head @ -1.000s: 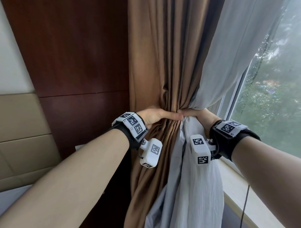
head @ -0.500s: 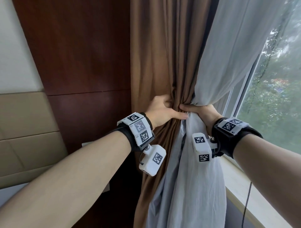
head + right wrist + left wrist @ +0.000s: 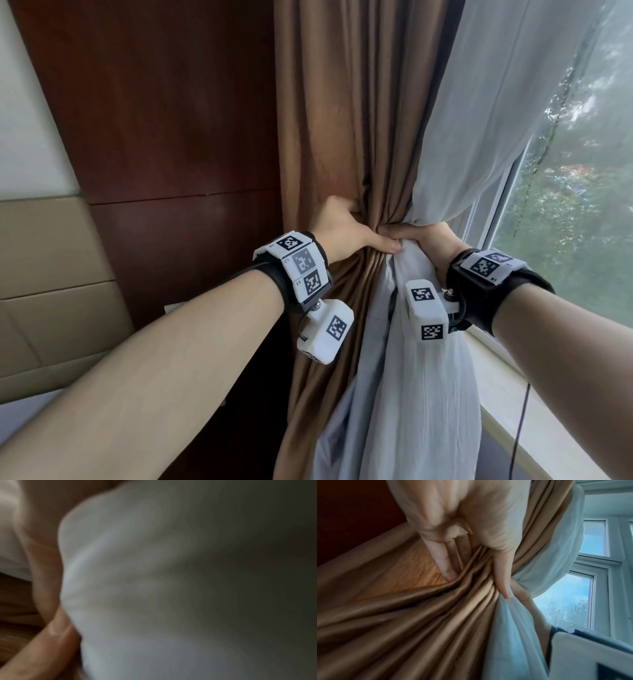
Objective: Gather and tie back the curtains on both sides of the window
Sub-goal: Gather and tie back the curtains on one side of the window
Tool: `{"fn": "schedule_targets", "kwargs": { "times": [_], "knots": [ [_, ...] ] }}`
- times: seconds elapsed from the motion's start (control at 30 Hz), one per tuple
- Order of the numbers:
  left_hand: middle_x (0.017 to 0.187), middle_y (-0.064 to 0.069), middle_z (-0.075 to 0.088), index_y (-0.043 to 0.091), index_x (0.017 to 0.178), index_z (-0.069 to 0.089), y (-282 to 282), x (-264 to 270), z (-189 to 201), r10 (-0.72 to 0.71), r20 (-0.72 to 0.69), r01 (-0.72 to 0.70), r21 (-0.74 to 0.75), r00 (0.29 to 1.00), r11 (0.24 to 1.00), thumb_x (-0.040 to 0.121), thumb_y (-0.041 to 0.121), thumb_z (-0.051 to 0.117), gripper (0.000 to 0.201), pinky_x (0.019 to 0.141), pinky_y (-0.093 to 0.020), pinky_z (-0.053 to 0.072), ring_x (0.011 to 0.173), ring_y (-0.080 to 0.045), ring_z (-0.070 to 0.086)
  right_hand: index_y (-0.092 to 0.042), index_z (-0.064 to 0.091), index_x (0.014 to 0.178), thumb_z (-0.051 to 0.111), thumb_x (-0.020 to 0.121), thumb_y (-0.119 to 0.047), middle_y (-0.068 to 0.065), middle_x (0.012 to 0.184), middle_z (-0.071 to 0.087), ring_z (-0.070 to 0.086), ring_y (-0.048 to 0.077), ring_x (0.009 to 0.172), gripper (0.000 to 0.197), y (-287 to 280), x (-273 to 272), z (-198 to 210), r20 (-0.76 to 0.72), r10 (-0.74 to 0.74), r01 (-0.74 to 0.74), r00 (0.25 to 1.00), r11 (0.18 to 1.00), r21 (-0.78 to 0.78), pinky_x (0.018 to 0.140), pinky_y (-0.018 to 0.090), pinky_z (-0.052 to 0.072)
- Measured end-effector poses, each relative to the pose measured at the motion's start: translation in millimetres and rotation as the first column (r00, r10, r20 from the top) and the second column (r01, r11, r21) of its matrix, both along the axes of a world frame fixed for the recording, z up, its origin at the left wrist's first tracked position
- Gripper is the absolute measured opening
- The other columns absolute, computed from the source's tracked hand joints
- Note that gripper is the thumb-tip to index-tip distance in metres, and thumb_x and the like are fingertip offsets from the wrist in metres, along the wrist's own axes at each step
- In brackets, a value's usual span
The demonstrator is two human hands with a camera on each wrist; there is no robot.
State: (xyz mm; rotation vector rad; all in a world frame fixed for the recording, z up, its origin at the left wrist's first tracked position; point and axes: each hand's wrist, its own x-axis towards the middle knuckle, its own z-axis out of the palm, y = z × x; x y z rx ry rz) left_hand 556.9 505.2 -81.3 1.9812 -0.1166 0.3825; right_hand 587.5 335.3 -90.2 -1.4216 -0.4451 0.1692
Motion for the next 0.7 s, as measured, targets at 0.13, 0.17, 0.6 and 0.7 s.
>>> {"fn": "schedule_targets", "kwargs": {
  "times": [0.13, 0.17, 0.6, 0.7],
  "knots": [
    [0.095, 0.007, 0.081, 0.02, 0.098, 0.077, 7, 5, -7, -0.037, -0.005, 0.036, -0.078, 0.999, 0.996, 0.039, 0.028, 0.106, 0.066, 0.099, -0.036, 0.058, 0.097, -0.009, 0.076, 0.004, 0.071, 0.125, 0.078, 0.074, -0.001, 0.021, 0.118, 0.076, 0.075, 0.035, 0.104, 0.052, 1, 1, 1, -0.005, 0.024, -0.024, 1.0, 1.0, -0.014, 0.078, 0.035, 0.064],
    [0.097, 0.007, 0.081, 0.019, 0.101, 0.077, 7, 5, -8, -0.054, -0.013, 0.053, -0.084, 0.998, 0.995, 0.037, 0.03, 0.105, 0.071, 0.1, -0.037, 0.057, 0.099, -0.01, 0.075, 0.002, 0.071, 0.125, 0.077, 0.076, -0.001, 0.019, 0.117, 0.077, 0.076, 0.034, 0.104, 0.049, 1, 1, 1, -0.003, 0.029, -0.029, 1.0, 0.999, -0.018, 0.079, 0.035, 0.064],
    [0.113, -0.005, 0.078, 0.004, 0.118, 0.073, 8, 9, -8, -0.218, -0.13, 0.207, -0.09, 0.967, 0.974, 0.062, 0.009, 0.098, 0.062, 0.109, -0.038, 0.052, 0.112, -0.016, 0.073, -0.001, 0.07, 0.125, 0.075, 0.075, 0.002, 0.014, 0.106, 0.079, 0.079, 0.023, 0.086, 0.05, -9, 4, 7, -0.131, 0.216, -0.222, 0.968, 0.975, -0.031, 0.066, 0.03, 0.062],
    [0.11, -0.003, 0.079, 0.005, 0.118, 0.073, 4, 14, -4, -0.155, -0.113, 0.151, -0.051, 0.981, 0.987, 0.041, 0.029, 0.106, 0.087, 0.104, -0.038, 0.056, 0.108, -0.015, 0.074, 0.001, 0.069, 0.128, 0.075, 0.07, -0.005, 0.02, 0.119, 0.076, 0.077, 0.031, 0.1, 0.058, -7, 8, 5, -0.108, 0.154, -0.16, 0.982, 0.986, -0.043, 0.076, 0.037, 0.063]
  ]
}}
